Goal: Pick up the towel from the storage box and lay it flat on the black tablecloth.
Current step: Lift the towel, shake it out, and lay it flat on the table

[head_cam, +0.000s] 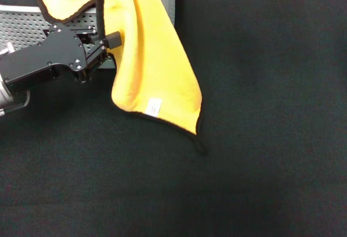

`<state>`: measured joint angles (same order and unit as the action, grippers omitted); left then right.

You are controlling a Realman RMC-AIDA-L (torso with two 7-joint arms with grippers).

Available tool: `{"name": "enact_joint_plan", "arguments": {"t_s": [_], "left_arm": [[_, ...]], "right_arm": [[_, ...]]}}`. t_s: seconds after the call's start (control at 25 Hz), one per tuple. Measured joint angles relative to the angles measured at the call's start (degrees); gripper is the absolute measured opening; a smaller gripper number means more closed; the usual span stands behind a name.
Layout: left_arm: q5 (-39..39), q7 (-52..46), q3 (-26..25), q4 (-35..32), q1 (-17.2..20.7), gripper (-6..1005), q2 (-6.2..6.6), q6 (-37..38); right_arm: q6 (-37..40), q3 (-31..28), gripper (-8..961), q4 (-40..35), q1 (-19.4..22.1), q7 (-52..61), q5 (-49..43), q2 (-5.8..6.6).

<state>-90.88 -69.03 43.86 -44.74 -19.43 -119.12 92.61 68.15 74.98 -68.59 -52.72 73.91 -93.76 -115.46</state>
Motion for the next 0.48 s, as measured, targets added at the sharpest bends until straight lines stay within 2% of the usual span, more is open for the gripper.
{"name": "enact_joint_plan", "arguments": {"t_s": [0.48], "left_arm": [[-1.53,0.28,-0.1,0.58,0.61,99,0.06,-3.07]], "right_arm": [[-0.54,-1.17,4,-5.65,2.05,0.27,0.85,-0.11]]}}
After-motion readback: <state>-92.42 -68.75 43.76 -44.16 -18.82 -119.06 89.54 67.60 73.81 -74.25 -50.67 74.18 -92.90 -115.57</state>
